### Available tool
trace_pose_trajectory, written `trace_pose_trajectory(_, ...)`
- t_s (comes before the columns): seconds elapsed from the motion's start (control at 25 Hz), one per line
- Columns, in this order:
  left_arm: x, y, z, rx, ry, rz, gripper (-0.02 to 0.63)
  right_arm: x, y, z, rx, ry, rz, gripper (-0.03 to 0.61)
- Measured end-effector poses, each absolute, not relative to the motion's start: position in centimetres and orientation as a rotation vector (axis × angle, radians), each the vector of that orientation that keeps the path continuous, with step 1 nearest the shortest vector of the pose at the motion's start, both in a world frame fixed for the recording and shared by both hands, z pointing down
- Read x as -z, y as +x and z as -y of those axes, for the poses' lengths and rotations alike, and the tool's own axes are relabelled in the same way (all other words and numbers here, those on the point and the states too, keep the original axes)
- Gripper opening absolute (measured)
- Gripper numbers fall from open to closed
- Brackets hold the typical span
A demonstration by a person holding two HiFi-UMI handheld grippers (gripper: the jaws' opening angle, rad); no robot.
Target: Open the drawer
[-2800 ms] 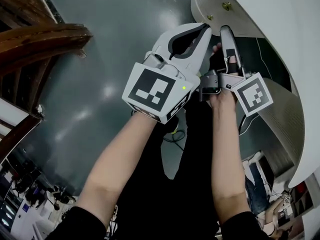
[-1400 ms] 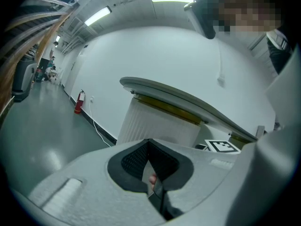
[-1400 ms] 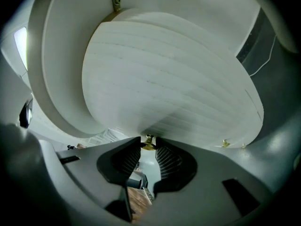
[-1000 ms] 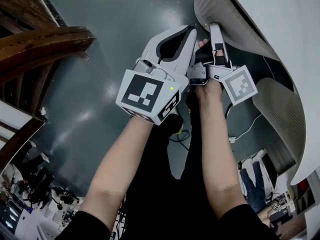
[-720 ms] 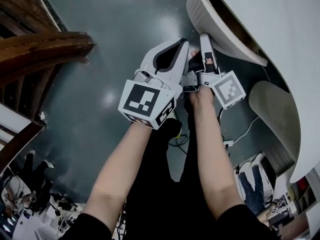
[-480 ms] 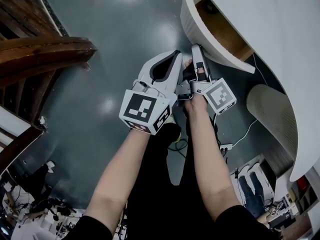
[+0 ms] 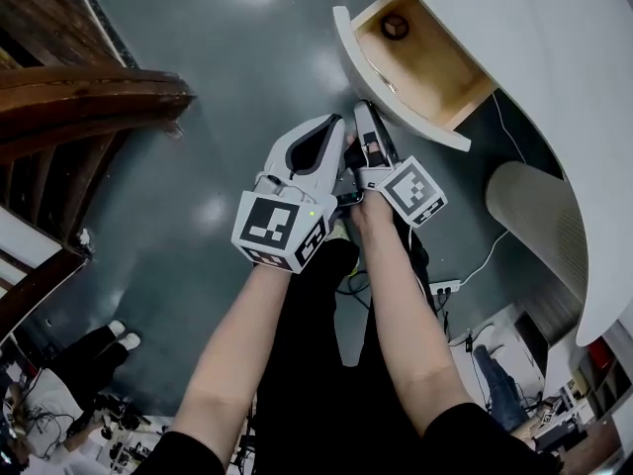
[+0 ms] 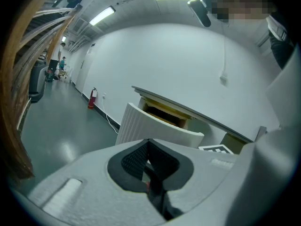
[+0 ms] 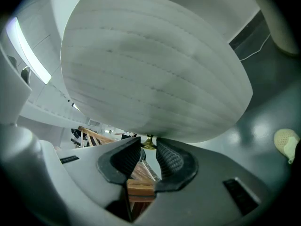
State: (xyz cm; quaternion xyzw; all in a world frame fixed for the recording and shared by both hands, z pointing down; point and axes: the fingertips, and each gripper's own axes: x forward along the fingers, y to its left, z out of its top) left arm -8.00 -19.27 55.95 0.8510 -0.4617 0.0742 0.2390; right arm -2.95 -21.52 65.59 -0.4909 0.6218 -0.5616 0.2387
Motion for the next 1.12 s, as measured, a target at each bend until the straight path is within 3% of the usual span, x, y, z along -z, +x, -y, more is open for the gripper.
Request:
trace_pose_trajectory(0.84,-53.0,-9.3,14.1,-0.245,2.290,1.308,0.008,-65.9,-5.7,15.9,1.708,-1.311,-1.843,0.114)
trace_pose_trajectory(1.12,-48.9,-8.9,12.7,-0.259,2.309,1.280,0.008,-61.0,-6.4,12.7,1.691,-1.321,-2.125,0.043)
